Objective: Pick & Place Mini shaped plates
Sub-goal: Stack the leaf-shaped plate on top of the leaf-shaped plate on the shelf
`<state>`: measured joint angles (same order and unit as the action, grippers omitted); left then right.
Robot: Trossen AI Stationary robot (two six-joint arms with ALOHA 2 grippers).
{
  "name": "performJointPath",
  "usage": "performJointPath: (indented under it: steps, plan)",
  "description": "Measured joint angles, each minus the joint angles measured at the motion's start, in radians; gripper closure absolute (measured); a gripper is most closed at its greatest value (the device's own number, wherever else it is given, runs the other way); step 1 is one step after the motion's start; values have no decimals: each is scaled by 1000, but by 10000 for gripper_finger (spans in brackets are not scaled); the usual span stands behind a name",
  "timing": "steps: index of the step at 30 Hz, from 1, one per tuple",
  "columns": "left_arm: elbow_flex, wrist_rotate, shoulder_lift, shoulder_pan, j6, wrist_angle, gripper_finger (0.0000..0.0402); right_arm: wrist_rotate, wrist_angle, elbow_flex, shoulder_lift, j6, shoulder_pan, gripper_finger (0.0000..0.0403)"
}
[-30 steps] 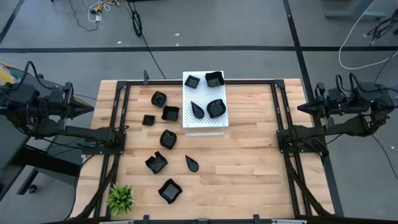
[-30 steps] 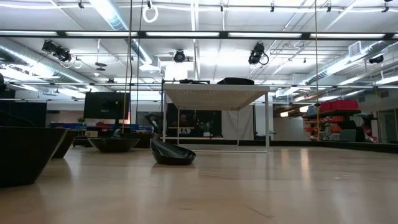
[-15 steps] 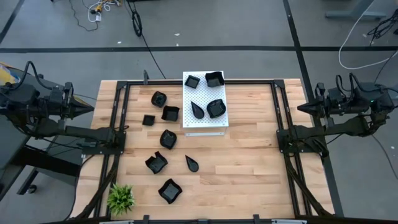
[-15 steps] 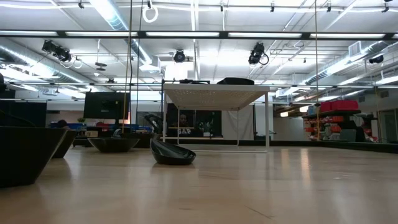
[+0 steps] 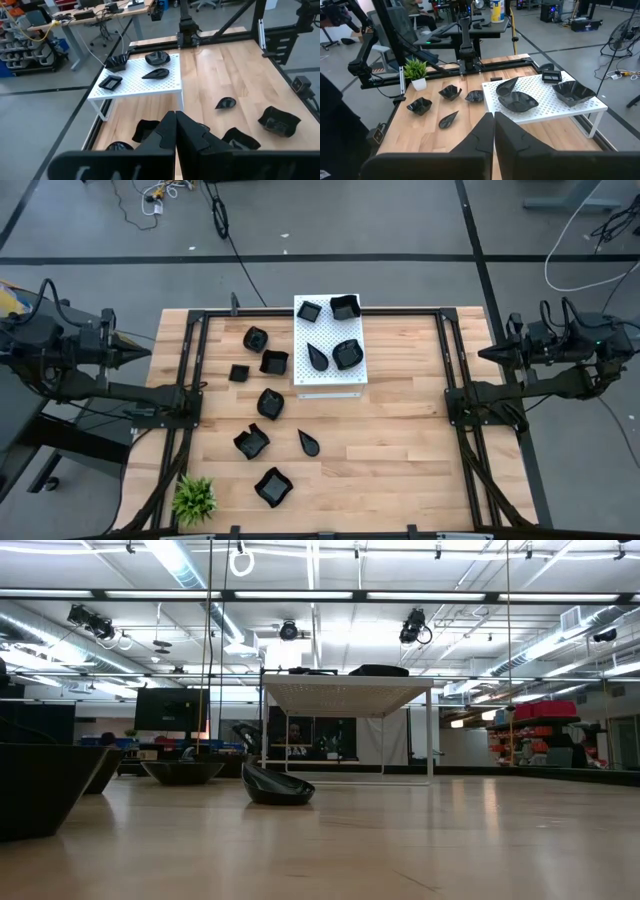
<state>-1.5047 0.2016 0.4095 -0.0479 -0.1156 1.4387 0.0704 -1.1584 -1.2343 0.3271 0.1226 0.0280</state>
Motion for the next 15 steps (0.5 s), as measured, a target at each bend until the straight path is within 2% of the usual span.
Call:
performJointPath:
  steps: [15]
  plan:
    - [0,0,0,0,7,0,399,0,0,0,0,0,0,384]
